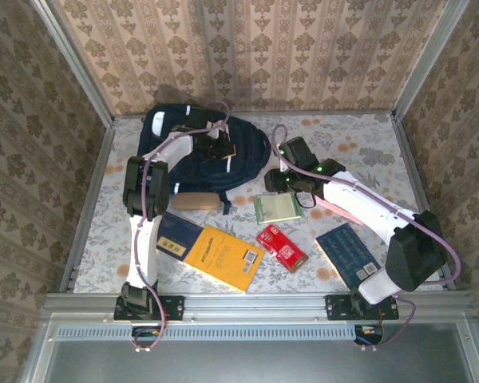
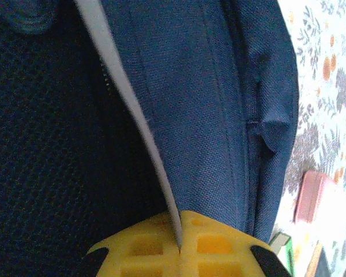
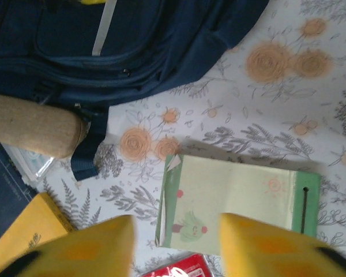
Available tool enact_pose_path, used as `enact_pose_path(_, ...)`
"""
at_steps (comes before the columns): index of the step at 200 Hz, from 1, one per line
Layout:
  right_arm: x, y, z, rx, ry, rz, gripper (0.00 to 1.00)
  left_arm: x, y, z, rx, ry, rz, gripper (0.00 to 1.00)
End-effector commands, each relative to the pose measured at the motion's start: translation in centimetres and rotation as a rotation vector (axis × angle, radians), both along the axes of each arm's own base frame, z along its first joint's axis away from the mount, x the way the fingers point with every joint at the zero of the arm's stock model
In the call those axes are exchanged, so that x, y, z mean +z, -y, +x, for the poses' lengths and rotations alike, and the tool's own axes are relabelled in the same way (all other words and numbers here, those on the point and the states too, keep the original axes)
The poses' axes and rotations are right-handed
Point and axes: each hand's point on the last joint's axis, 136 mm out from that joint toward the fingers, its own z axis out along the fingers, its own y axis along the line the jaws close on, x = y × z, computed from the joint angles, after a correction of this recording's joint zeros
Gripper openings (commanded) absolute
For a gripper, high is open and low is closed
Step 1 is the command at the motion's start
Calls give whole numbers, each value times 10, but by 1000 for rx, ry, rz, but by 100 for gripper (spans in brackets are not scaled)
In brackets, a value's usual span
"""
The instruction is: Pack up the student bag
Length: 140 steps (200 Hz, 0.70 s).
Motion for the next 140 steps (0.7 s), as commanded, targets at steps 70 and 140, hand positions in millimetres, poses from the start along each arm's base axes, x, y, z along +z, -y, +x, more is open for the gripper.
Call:
enact_pose_path(70,64,-20,-3,44,171,177,65,178,-36,22,163,290,-41,0)
enact_pose_path(140,81,-78,-21,349,515,235,54,255,-71,5,319,432,15,0)
